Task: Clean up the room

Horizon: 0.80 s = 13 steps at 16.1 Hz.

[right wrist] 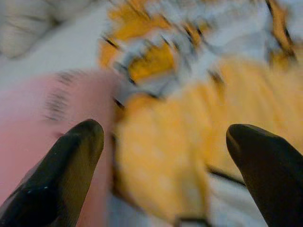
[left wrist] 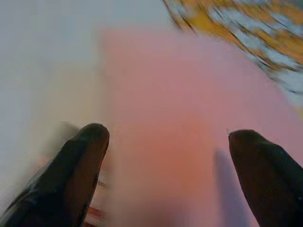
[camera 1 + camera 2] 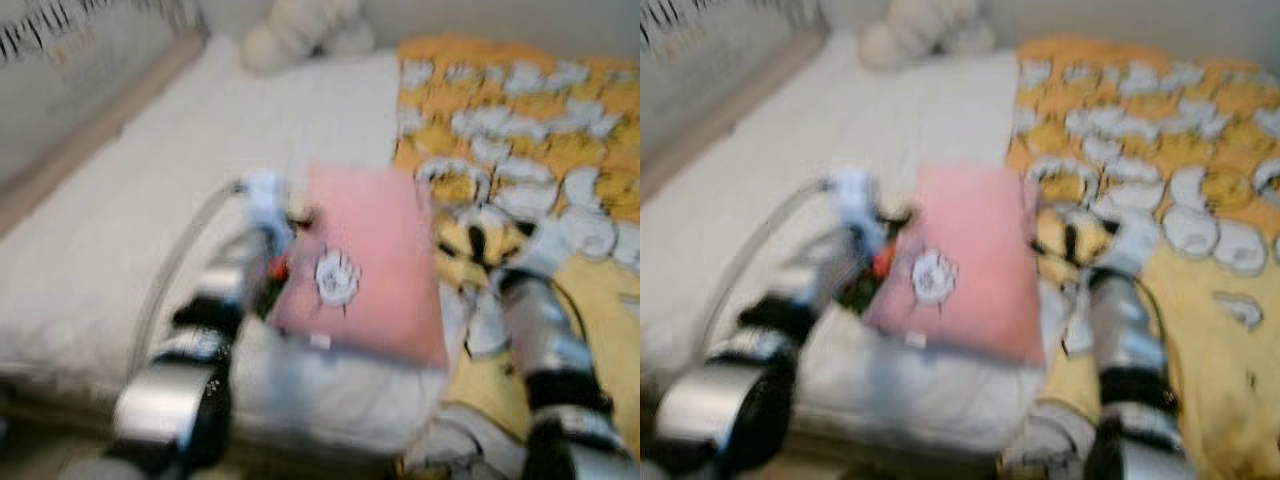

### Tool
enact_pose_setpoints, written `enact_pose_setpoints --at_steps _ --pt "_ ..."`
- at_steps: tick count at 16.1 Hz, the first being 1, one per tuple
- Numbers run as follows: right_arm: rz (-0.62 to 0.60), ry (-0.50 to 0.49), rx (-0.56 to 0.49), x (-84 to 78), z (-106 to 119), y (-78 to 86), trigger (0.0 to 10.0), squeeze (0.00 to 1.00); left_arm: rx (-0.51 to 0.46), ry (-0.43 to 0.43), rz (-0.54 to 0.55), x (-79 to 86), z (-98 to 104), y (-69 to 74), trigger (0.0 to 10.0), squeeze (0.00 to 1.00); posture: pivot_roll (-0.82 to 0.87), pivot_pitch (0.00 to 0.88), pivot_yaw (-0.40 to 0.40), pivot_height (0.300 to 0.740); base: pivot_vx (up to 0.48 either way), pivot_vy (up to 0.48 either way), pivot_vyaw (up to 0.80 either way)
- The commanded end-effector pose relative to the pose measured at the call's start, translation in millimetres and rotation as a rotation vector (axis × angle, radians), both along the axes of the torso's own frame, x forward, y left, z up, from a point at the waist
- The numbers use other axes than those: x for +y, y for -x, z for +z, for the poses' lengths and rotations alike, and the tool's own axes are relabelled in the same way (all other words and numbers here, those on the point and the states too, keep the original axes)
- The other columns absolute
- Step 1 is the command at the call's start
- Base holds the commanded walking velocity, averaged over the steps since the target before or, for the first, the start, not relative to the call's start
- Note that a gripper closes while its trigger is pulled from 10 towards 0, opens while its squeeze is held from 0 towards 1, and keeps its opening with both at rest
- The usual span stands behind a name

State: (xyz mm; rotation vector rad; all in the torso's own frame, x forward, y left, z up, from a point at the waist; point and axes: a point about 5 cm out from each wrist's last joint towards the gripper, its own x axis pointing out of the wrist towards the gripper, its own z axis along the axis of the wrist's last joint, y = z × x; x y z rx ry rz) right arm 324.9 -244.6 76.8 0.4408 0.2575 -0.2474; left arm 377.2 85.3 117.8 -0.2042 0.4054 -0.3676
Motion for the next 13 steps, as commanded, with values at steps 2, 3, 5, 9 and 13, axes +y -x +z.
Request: enact_pose_setpoints --at_steps 2,3,5,9,13 --pt "0.004 -0.096 0.029 0.5 -7.3 -1.5 10.0 0.0 0.065 0.032 0.035 14.0 1.9 -4.6 10.0 0.0 0.07 0.0 0.029 0.74 0.0 0.0 0.0" --pt "0.013 -0.125 0.061 1.3 -15.9 0.8 10.0 0.0 0.1 0.007 0.028 14.4 -3.3 -3.2 10.0 0.0 0.08 0.0 0.034 0.74 0.0 0.0 0.0" --pt "0.04 -0.139 0.104 8.7 -30.5 4.8 10.0 0.0 0.143 0.003 0.054 15.1 -13.4 0.0 10.0 0.0 0.06 0.0 0.033 0.74 0.0 0.0 0.0" --pt "0.073 -0.118 0.125 23.2 -38.8 3.1 10.0 0.0 0.185 0.101 0.035 -3.1 -17.0 4.0 10.0 0.0 0.06 0.064 0.027 0.74 0.0 0.0 0.0" --pt "0.113 -0.119 0.114 42.7 -38.5 -5.2 10.0 0.0 0.183 0.015 0.022 -24.4 -36.1 16.1 10.0 0.0 0.05 0.081 0.026 0.74 0.0 0.0 0.0"
